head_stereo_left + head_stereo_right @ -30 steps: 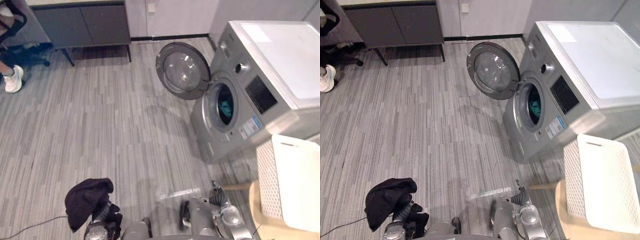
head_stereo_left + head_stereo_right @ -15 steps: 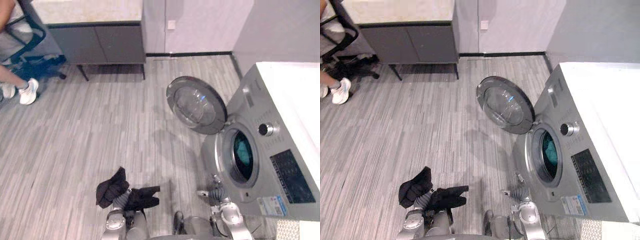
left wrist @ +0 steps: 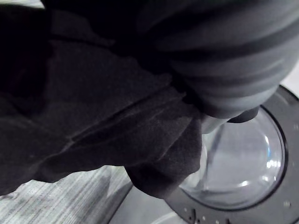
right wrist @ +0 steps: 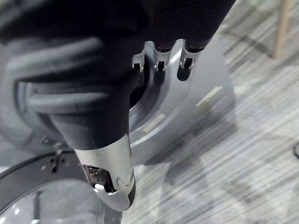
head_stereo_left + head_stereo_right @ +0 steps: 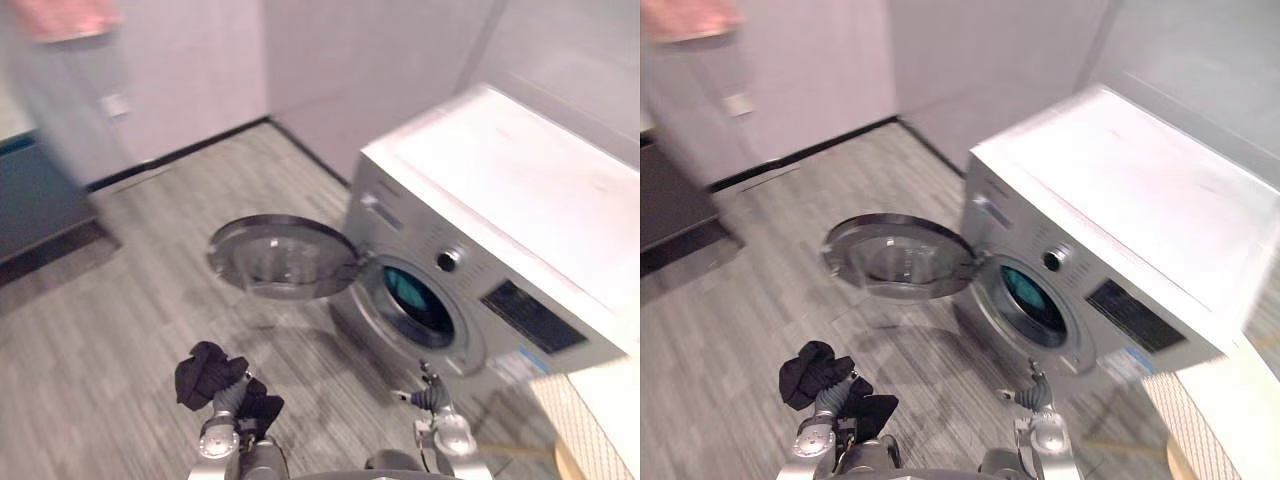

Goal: Pick up the laundry basket with both hands and put the clothes into the washing machine.

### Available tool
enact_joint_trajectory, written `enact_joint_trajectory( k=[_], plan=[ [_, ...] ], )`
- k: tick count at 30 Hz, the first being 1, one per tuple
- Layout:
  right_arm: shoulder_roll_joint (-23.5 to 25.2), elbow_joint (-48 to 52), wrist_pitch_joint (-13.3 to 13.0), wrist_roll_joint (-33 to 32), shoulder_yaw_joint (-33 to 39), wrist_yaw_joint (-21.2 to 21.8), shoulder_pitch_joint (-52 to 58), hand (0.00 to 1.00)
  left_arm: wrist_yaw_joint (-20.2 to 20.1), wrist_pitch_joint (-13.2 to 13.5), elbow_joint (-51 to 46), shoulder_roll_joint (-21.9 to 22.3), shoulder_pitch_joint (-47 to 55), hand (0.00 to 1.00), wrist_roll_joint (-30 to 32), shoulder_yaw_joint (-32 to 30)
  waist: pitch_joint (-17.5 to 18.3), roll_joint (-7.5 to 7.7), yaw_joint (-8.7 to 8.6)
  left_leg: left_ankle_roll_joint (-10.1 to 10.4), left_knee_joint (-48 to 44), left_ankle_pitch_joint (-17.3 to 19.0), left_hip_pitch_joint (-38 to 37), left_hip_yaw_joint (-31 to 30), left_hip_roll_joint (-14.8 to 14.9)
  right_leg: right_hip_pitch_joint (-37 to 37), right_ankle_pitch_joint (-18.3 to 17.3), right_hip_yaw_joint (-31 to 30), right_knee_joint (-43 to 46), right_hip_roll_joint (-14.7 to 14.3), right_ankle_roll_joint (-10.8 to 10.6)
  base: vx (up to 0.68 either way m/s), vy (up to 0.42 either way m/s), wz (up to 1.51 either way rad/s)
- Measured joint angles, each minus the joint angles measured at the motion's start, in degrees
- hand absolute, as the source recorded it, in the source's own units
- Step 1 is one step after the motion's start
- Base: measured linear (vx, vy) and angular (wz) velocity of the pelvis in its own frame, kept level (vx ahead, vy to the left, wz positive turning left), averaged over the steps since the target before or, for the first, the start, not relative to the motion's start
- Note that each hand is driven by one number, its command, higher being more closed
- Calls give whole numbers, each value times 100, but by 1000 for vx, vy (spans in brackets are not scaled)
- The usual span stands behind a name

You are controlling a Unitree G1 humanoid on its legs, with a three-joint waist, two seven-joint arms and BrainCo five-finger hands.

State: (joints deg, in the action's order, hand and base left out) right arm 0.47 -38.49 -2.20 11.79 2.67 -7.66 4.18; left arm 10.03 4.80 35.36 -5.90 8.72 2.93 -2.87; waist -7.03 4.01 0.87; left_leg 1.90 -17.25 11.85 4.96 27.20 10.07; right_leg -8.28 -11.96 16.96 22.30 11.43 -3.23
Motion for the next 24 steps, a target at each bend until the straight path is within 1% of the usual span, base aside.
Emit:
enact_joint_trajectory(
  k=[1,2,3,4,5,6,7,9,10,11,12,13,14,15,16,17,18,19,21,22,23,24],
  plan=[
    [-21,-94,2,0,-32,-1,-97,0,0,-1,6,-38,2,100,-1,-30,6,-17,-4,-3,51,-10,-78,184,0,8,34,471,-111,35,34,70,127,-191],
    [-107,-206,0,1,-41,1,-208,0,-4,-10,44,-115,-68,100,-2,-58,7,-71,-27,-6,117,-12,-127,447,16,17,182,1221,-360,69,55,82,53,-168],
    [-226,-327,3,1,-24,-2,-279,0,-5,-22,130,-131,-154,100,-4,-60,-10,-103,-25,-6,143,-12,-178,595,53,-7,347,1380,-430,59,84,82,22,-148],
    [-303,-367,15,0,-12,-7,-324,0,-8,-49,143,-129,-208,100,-3,-60,-47,-168,-47,-5,144,-12,-212,646,66,-18,385,1439,-431,49,142,83,-17,-96],
    [-428,-442,22,1,91,-10,-346,0,-10,-57,143,-133,-277,100,-3,-58,-103,-291,-165,-5,154,-11,-338,733,55,16,394,1340,-448,33,155,71,-26,-54],
    [-460,-481,24,0,139,-20,-343,0,-12,-57,143,-113,-283,100,-2,-54,-106,-332,-204,-5,153,-11,-391,773,54,31,394,1272,-456,22,155,108,-51,-57],
    [-516,-553,24,-1,199,-28,-317,0,-16,-55,143,-84,-284,100,0,-36,-107,-403,-294,2,66,-7,-476,794,98,112,396,1179,-535,-28,152,150,-101,-54],
    [-558,-652,25,-3,194,-76,-218,0,-85,-54,142,-88,-319,100,0,11,-105,-418,-317,4,-603,-5,-379,787,334,300,422,1028,-823,-181,109,127,-106,-55],
    [-567,-751,25,-6,188,-110,-189,0,-132,-55,138,-79,-346,100,-1,16,-125,-453,-316,-2,-1399,-9,-175,580,615,476,433,910,-1057,-359,93,107,-121,-72],
    [-622,-808,34,-52,185,-124,-170,0,-136,-58,133,-9,-307,100,-3,17,-198,-558,-297,-174,-2389,-113,95,26,912,749,451,682,-1269,-564,107,107,-121,-78],
    [-635,-808,38,-72,190,-141,-173,0,-136,-61,136,17,-286,100,-4,17,-234,-576,-294,-400,-2790,-255,257,-248,971,829,453,585,-1322,-603,108,152,22,-97],
    [-645,-799,37,-110,192,-204,-195,0,-144,-62,164,88,-235,100,-4,45,-290,-502,-198,-137,-2891,190,566,-891,721,866,455,321,-1353,-557,106,118,105,-98],
    [-670,-807,39,-111,257,-241,-271,0,-158,-63,168,137,-252,100,-9,88,-331,-472,-165,-9,-2573,417,680,-1299,462,855,461,104,-1347,-495,96,162,150,-118],
    [-672,-817,38,-110,368,-249,-303,0,-184,-62,168,143,-250,100,-10,132,-348,-455,-145,29,-2120,450,788,-1614,244,815,472,-109,-1340,-456,77,134,143,-120],
    [-675,-855,38,-110,444,-276,-406,0,-213,-62,167,140,-257,100,-15,142,-377,-467,-142,88,-1423,411,881,-2019,26,779,483,-364,-1324,-425,57,164,231,-129],
    [-713,-853,34,-109,453,-339,-442,0,-224,-62,168,144,-246,100,-19,182,-394,-571,-137,394,-575,81,804,-2396,-109,774,483,-597,-1303,-478,-65,152,248,-114],
    [-773,-847,29,-106,454,-356,-443,0,-224,-60,168,140,-240,100,-19,234,-388,-698,-132,326,-367,-362,801,-2492,-91,778,450,-683,-1287,-539,-138,167,223,-101],
    [-699,-901,35,-101,440,-365,-457,0,-231,-73,226,88,-314,100,-18,306,-439,-535,-109,277,-480,-262,704,-2292,-194,708,425,-921,-1197,-407,-229,142,194,-60],
    [-630,-904,35,-89,444,-362,-374,0,-234,-66,219,-18,-468,100,-15,349,-463,-403,-151,200,-482,-215,744,-2173,-332,543,362,-948,-1010,-208,-318,124,165,-30],
    [-614,-907,46,-90,447,-364,-371,0,-235,-67,220,-40,-556,100,-10,393,-509,-390,-154,130,-556,-148,791,-2057,-371,391,308,-999,-825,-129,-383,75,156,-24],
    [-601,-907,51,-92,447,-364,-406,0,-235,-67,223,-91,-621,100,-6,479,-585,-390,-152,127,-666,-139,853,-1976,-409,198,271,-1127,-608,-70,-409,33,159,-49],
    [-593,-907,52,-97,437,-366,-552,0,-237,-69,219,-172,-729,100,-2,532,-734,-385,-152,103,-815,-120,916,-1835,-403,-30,251,-1308,-318,-29,-434,-17,111,-54]
  ],
)
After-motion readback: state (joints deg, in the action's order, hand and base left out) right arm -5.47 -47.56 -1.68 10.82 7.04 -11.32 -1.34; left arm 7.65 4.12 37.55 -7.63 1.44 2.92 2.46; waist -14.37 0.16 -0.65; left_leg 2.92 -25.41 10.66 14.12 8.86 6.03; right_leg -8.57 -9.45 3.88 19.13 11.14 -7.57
